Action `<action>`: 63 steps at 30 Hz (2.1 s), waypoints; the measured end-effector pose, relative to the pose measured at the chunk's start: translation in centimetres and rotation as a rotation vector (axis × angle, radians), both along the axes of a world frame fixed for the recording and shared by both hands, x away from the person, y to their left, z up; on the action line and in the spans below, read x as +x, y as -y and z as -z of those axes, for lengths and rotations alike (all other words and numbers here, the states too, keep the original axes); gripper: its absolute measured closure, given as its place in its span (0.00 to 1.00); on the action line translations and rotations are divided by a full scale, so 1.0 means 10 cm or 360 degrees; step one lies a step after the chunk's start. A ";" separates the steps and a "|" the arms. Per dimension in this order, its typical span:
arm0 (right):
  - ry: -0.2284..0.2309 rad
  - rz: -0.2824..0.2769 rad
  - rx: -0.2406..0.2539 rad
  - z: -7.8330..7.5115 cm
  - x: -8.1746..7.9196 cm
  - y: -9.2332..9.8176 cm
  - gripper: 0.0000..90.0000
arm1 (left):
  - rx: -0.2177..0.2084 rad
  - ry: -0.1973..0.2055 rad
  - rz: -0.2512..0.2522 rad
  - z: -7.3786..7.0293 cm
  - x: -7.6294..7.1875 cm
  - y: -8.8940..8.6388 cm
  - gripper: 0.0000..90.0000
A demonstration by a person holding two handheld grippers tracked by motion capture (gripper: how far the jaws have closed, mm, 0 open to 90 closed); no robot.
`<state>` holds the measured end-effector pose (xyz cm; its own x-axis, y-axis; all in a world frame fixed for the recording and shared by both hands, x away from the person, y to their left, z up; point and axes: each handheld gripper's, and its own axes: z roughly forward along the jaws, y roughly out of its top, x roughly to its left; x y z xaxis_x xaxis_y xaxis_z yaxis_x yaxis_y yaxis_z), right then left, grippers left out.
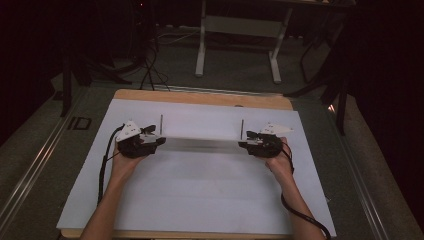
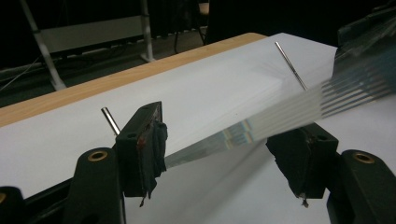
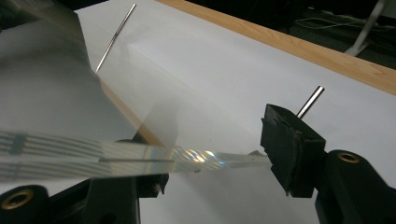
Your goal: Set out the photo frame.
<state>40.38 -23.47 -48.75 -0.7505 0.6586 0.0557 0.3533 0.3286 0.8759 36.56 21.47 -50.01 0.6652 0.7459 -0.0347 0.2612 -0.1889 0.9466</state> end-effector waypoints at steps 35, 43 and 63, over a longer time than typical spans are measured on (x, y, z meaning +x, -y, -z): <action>0.0204 0.0216 0.0079 0.05 0.02 -0.09 0.50 | -0.0110 0.0091 -0.0165 -0.02 0.14 0.07 0.42; 0.0271 0.0297 -0.0002 0.03 0.06 -0.18 0.51 | -0.0110 0.0095 -0.0229 -0.05 0.23 0.11 0.43; 0.0305 0.0344 -0.0102 -0.03 0.20 -0.25 0.54 | -0.0080 0.0066 -0.0307 -0.11 0.40 0.17 0.42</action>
<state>42.37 -20.99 -48.44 -0.5852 0.8019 -0.1205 0.2515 0.3207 0.9132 40.61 19.80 -48.91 0.5118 0.8576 -0.0504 0.2483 -0.0915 0.9643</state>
